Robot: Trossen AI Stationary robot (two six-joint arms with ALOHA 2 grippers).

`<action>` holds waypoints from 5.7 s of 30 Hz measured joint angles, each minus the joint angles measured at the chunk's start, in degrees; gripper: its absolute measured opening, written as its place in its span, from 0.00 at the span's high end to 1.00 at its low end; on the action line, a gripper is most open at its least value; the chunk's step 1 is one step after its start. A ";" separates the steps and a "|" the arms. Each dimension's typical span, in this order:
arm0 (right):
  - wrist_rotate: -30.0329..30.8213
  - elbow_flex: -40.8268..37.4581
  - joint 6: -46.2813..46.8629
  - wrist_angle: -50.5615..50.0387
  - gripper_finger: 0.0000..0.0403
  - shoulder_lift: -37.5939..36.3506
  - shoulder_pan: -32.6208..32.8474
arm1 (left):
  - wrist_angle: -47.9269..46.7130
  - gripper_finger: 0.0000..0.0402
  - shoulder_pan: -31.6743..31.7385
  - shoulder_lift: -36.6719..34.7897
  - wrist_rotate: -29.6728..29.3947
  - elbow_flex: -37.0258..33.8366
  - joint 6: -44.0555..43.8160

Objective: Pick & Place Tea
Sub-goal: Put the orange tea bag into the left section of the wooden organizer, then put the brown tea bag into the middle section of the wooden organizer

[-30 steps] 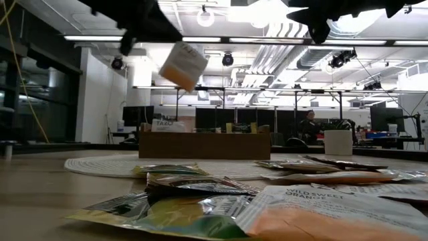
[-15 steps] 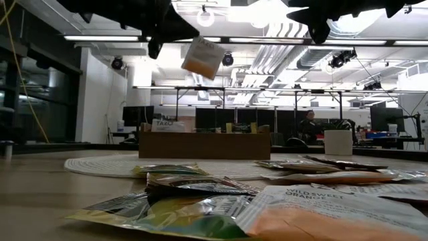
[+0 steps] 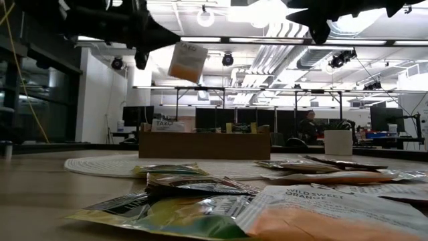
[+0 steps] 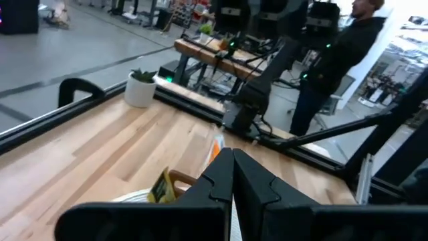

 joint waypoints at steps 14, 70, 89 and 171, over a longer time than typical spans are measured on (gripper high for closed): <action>3.75 0.00 0.08 0.70 0.66 0.17 -0.02 | 21.28 1.00 3.18 -0.23 0.26 -16.86 -7.02; 6.13 0.00 1.61 0.81 0.66 0.17 -0.02 | 29.44 1.00 8.26 27.03 5.62 -16.72 -11.34; 6.23 0.00 1.44 0.61 0.66 0.17 0.00 | 32.97 0.88 8.24 26.98 8.46 -16.72 -10.75; 7.46 -0.02 17.09 -15.66 0.66 36.43 34.04 | -2.29 0.64 -11.06 -1.19 7.15 -10.90 -16.10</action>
